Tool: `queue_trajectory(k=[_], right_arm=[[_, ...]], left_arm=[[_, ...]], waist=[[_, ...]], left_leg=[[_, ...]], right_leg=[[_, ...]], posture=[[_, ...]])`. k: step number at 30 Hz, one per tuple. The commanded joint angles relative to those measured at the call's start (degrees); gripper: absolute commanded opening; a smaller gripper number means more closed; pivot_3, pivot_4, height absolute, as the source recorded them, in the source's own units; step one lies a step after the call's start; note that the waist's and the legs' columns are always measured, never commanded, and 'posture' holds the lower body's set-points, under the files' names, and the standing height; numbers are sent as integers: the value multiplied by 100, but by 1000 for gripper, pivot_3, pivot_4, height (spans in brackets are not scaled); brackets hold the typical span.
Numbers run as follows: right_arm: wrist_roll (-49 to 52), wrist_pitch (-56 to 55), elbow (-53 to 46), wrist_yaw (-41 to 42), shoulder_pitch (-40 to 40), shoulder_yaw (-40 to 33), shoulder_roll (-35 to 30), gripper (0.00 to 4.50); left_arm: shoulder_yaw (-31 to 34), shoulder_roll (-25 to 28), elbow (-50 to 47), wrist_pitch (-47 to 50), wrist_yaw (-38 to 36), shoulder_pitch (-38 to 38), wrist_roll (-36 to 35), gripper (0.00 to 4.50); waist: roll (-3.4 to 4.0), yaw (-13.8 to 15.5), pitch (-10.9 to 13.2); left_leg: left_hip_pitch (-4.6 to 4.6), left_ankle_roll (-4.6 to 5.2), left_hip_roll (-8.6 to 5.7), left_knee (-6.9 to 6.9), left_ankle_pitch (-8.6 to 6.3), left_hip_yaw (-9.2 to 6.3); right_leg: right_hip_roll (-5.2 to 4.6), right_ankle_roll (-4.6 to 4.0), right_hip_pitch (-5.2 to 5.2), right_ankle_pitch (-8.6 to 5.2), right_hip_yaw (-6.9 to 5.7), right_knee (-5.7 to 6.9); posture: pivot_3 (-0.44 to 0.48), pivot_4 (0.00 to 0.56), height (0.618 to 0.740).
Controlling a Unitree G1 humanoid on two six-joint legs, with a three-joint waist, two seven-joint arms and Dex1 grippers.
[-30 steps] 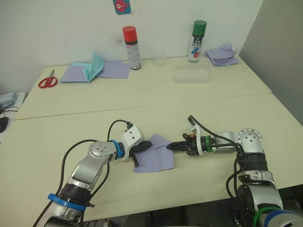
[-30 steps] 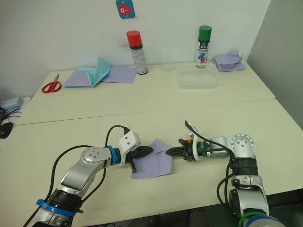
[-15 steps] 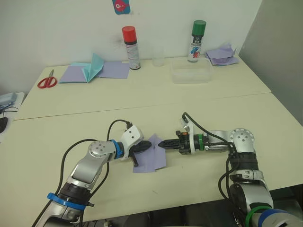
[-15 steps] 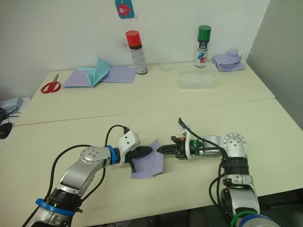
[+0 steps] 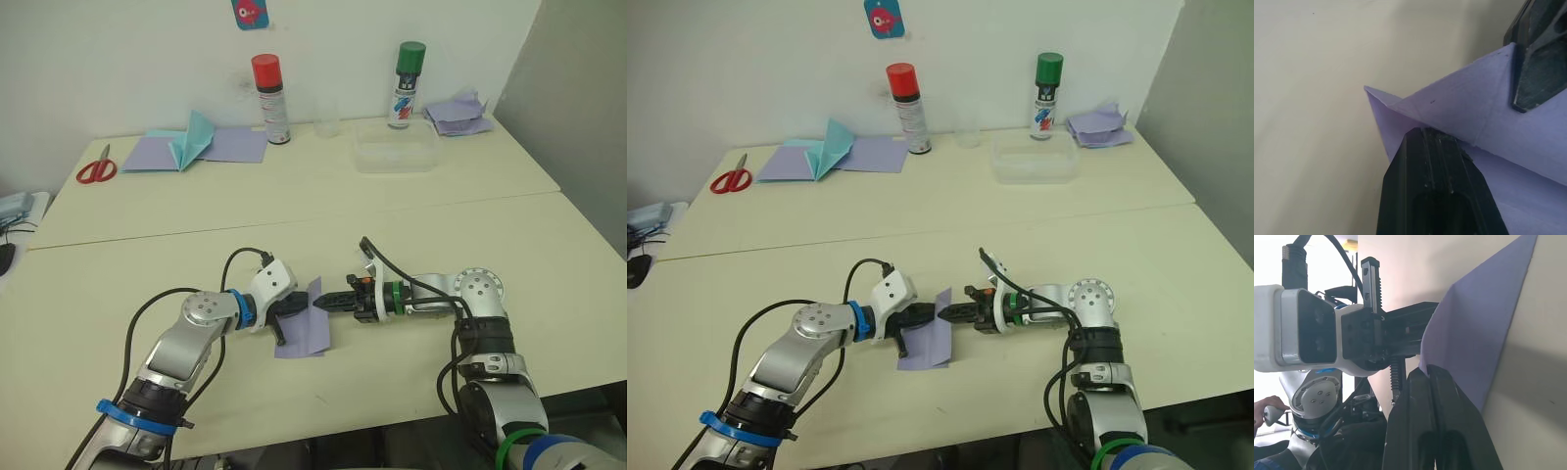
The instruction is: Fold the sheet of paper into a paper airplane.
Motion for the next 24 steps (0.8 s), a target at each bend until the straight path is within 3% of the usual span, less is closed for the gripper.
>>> queue_trajectory(k=[1, 4, 11, 23, 24], right_arm=[[-99, 57, -315, 282, -78, 44, 62, 15], [-209, 43, -380, 462, -81, 45, 85, 588], [-319, 66, -459, 981, -186, 14, 18, 3052], [-478, -28, -265, 949, -229, -500, 332, 3052], [-523, -64, -237, 934, -217, -514, 343, 2890]], left_arm=[[-222, 78, 151, 255, -135, 255, 45, 0], [-233, 96, 118, 286, -132, 284, 57, 0], [-202, 223, 79, 327, -117, 420, 94, 0], [157, 626, -31, 438, -99, 814, -110, 0], [157, 636, -40, 438, -93, 831, -114, 0]], waist=[[0, -1, 0], [1, 0, -1], [2, -1, -1], [8, -36, -3], [8, -36, -3]], left_leg=[[0, 0, 0, 0, 0, 0], [0, 0, 0, 0, 0, 1], [0, 2, 0, -1, -2, 1], [8, 3, 6, -10, -3, -2], [9, 2, 5, -10, -3, -2]], right_leg=[[0, 0, 0, 0, 0, 0], [0, 0, -1, 0, 1, 0], [0, 0, -1, 0, 0, 0], [3, 0, -9, 0, 1, 2], [3, 0, -10, 0, 1, 2]], posture=[[0, 150, 740], [0, 150, 740], [0, 150, 740], [0, 150, 740], [0, 150, 740]])
